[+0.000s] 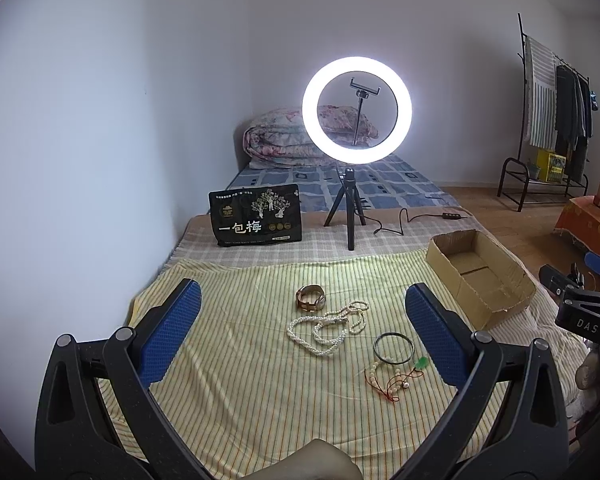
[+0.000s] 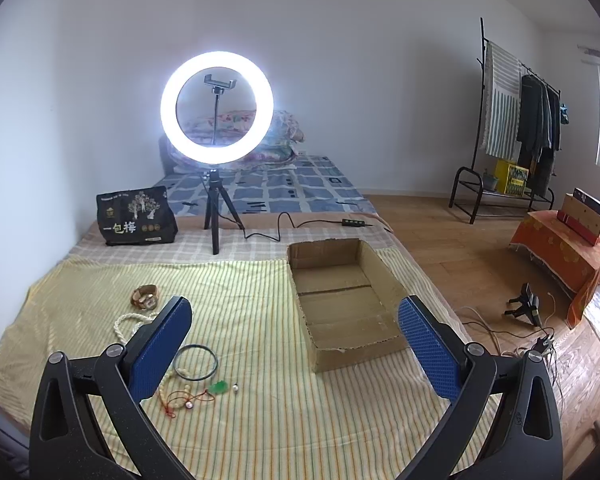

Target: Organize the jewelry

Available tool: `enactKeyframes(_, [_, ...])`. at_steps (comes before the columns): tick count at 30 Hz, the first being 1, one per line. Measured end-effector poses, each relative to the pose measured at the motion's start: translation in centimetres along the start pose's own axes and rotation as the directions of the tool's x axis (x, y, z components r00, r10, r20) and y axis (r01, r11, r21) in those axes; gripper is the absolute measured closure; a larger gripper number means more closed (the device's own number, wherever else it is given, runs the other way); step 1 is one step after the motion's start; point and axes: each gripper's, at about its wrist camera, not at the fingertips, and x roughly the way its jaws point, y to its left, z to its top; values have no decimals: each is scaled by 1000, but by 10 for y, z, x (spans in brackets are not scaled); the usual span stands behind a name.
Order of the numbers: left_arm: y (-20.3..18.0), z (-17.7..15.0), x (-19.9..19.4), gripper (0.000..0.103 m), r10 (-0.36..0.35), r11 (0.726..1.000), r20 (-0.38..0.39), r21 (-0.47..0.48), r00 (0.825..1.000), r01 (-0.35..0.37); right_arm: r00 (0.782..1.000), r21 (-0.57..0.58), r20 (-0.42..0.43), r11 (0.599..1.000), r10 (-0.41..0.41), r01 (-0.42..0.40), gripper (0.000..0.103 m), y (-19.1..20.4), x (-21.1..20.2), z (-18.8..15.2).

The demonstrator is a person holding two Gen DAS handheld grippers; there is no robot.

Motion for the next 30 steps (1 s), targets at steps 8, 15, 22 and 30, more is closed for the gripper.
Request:
enactKeyframes(8, [-1, 1, -1, 0, 4, 1000, 9, 1, 1000, -4, 1000, 1, 1, 1000, 0, 0, 0, 0, 0, 0])
enactKeyframes(15, [-2, 2, -1, 0, 5, 1000, 13, 3, 1000, -5, 1000, 1, 1, 1000, 1, -1, 0, 0, 0, 0])
enactKeyframes(22, [-3, 4, -3, 0, 8, 1000, 18, 6, 1000, -8, 1000, 0, 2, 1000, 1, -1, 0, 0, 0, 0])
enactKeyframes(30, [-4, 2, -5, 0, 10, 1000, 21, 5, 1000, -10, 1000, -1, -2, 1000, 4, -4, 0, 0, 0, 1])
